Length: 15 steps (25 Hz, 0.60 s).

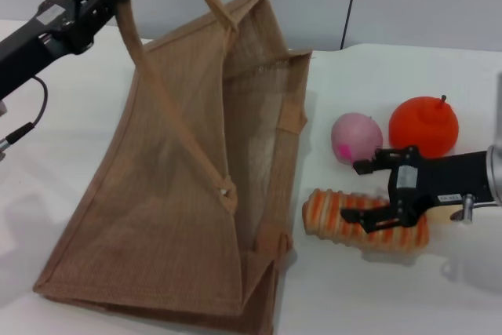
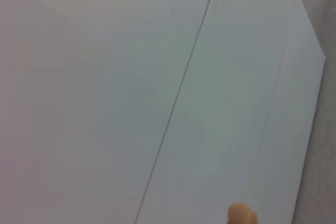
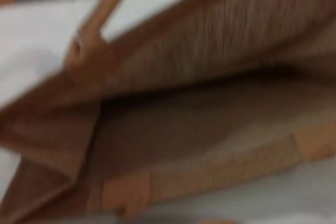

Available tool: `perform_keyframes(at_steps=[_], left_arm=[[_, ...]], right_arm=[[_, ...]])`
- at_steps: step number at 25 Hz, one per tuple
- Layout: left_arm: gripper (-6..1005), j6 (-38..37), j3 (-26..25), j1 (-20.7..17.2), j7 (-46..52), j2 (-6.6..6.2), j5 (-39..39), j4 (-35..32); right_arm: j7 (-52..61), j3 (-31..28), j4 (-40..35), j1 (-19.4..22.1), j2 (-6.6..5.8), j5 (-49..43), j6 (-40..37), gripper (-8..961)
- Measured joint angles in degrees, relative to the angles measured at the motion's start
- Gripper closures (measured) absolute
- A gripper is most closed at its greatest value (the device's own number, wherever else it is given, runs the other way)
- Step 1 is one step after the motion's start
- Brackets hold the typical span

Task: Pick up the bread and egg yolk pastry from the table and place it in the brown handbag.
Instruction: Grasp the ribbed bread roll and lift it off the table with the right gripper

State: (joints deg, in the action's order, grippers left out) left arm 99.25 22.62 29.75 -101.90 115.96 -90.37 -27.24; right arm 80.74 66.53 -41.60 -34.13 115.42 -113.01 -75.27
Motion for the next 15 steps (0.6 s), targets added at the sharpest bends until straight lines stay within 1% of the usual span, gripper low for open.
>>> perform_keyframes(at_steps=[1, 4, 11, 13, 15], left_arm=[[877, 0.17, -0.79, -0.1, -0.07, 0.06, 0.0, 0.0], [877, 0.18, -1.03, -0.09, -0.22, 0.14, 0.2, 0.0], [877, 0.23, -1.07, -0.45, -0.21, 0.1, 0.26, 0.0], [877, 0.24, -1.09, -0.47, -0.26, 0.11, 0.37, -0.01], [877, 0.24, -1.09, -0.47, -0.31, 0.14, 0.41, -0.01]], right_arm=[[2.02, 0.31, -1.41, -0.08, 0.33, -2.32, 0.01, 74], [6.2, 1.64, -2.18, -0.62, 0.28, -5.87, 0.21, 74], [8.84, 2.56, -4.11, -0.29, 0.36, -9.06, 2.69, 73], [11.04, 4.1, -4.64, -0.45, 0.48, -11.32, 4.33, 73], [13.3, 7.0, -4.94, -0.79, 0.55, -12.48, 5.71, 73]])
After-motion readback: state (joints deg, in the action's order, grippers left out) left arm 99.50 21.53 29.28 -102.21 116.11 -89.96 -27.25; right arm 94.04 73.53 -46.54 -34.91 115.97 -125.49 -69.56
